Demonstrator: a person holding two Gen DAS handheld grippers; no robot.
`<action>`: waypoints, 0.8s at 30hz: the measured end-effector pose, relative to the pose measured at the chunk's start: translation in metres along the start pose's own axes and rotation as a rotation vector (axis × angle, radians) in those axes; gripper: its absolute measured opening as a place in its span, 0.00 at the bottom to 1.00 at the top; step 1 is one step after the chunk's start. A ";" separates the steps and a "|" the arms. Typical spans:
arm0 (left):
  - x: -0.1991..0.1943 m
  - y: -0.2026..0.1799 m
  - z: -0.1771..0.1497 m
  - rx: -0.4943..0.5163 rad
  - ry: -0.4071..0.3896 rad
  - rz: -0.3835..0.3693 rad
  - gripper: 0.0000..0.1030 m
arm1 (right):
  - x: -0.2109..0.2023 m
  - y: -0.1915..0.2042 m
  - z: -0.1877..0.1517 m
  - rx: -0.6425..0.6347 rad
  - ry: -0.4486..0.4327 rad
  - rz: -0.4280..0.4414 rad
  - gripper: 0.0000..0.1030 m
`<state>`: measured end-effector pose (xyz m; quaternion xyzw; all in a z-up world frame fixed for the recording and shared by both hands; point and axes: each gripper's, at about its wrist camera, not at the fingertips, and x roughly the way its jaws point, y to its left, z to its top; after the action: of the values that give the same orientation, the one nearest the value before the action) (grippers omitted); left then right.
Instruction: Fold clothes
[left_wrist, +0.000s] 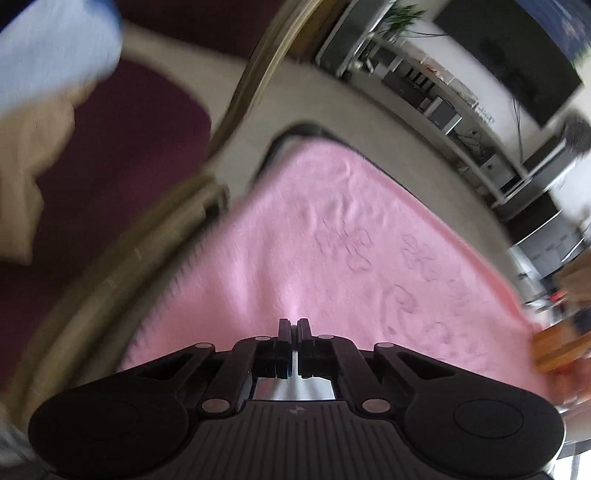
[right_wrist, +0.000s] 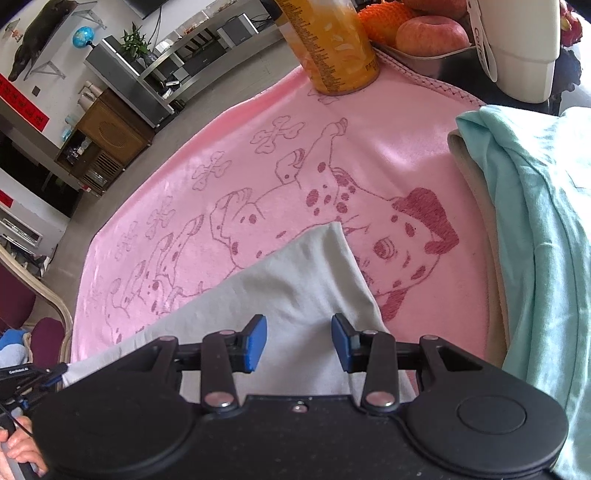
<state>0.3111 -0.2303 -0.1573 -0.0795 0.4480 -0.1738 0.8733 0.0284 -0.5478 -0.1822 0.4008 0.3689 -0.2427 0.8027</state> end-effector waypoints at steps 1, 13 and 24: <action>-0.002 -0.008 -0.002 0.062 -0.029 0.039 0.01 | 0.000 0.000 0.000 -0.003 -0.002 -0.003 0.37; -0.015 -0.002 -0.010 0.165 -0.083 0.239 0.15 | -0.010 -0.011 0.007 0.025 -0.066 -0.015 0.38; -0.024 -0.021 -0.052 0.244 0.197 -0.059 0.17 | 0.001 -0.021 0.011 0.074 0.050 0.157 0.37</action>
<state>0.2515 -0.2400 -0.1639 0.0314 0.5045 -0.2597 0.8228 0.0190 -0.5680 -0.1880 0.4637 0.3472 -0.1826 0.7944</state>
